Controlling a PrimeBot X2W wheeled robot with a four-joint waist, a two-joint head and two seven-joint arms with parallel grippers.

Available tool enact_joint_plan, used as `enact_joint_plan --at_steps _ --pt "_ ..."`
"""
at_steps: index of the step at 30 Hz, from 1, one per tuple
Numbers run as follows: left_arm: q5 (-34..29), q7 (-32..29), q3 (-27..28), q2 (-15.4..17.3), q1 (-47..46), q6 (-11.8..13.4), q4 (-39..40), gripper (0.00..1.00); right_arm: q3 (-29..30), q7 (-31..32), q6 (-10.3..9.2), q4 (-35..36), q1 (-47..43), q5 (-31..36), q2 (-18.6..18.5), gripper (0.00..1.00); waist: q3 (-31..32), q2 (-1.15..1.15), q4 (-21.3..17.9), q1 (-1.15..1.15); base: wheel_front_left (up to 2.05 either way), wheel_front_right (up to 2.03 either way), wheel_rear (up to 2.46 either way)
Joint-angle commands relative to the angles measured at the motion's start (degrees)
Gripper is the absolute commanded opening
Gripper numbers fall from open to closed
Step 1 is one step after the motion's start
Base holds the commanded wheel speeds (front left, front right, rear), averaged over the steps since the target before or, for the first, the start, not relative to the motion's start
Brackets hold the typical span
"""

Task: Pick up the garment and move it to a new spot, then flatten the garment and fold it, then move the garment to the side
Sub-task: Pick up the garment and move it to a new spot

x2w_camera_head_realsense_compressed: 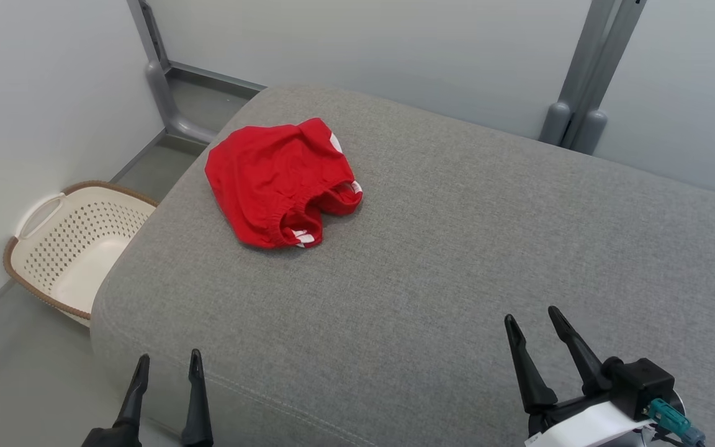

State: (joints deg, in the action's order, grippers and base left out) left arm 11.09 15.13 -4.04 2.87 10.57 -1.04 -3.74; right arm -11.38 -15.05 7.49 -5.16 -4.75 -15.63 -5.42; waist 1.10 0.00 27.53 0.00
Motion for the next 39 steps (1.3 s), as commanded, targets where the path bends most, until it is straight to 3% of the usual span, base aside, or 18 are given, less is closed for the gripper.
enact_joint_plan --at_steps 1,12,15,18,24,28,31,35,39 --pt "0.8 0.0 0.1 0.1 0.4 0.5 0.4 1.00 0.1 -0.1 0.00 0.2 -0.5 0.0 -0.5 1.00 -1.3 0.00 0.7 0.00 0.00 0.00 0.00" --pt "7.0 0.0 -2.2 0.0 -9.4 5.2 4.2 1.00 1.1 -0.1 0.00 2.8 6.0 1.5 -7.9 1.00 -16.6 0.00 -1.5 0.00 0.00 0.00 0.00" --pt "7.4 0.0 -2.6 0.0 -15.1 4.9 4.6 1.00 1.6 -0.2 0.00 3.6 7.8 1.8 -10.2 1.00 -20.9 0.00 -2.3 0.00 0.00 0.00 0.00" --pt "7.9 0.0 -2.9 0.0 -22.3 2.6 2.7 1.00 2.6 -0.1 0.00 4.8 9.8 2.4 -12.0 1.00 -24.9 0.00 -3.3 0.00 0.00 0.00 0.00" --pt "5.3 0.0 -2.2 1.9 -40.5 -2.8 -11.0 1.00 4.3 -0.1 0.00 6.7 13.7 4.0 -13.4 1.00 -30.9 0.00 -5.7 0.00 0.00 0.00 0.00" --pt "8.5 -4.1 -2.8 5.0 -52.1 -5.4 -21.8 1.00 4.1 -0.2 0.00 7.5 15.9 3.7 -14.3 1.00 -33.7 0.00 -7.6 0.00 0.00 0.00 0.00" --pt "13.4 -11.1 -2.6 5.7 -59.1 -6.2 -30.0 1.00 4.3 -0.2 0.00 8.3 17.0 4.2 -14.6 1.00 -35.5 0.00 -8.8 0.00 0.00 0.00 0.00" --pt "26.4 -23.1 -1.4 4.5 -65.9 -6.5 -39.4 1.00 4.1 -0.1 0.00 9.1 18.1 4.0 -14.9 1.00 -37.9 0.00 -10.4 0.00 0.00 0.00 0.00" --pt "31.8 -27.2 -2.8 6.2 -68.1 -6.5 -44.3 1.00 4.5 0.0 -0.01 9.2 18.8 3.8 -14.9 1.00 -39.9 0.00 -11.7 0.00 0.00 0.00 0.00"
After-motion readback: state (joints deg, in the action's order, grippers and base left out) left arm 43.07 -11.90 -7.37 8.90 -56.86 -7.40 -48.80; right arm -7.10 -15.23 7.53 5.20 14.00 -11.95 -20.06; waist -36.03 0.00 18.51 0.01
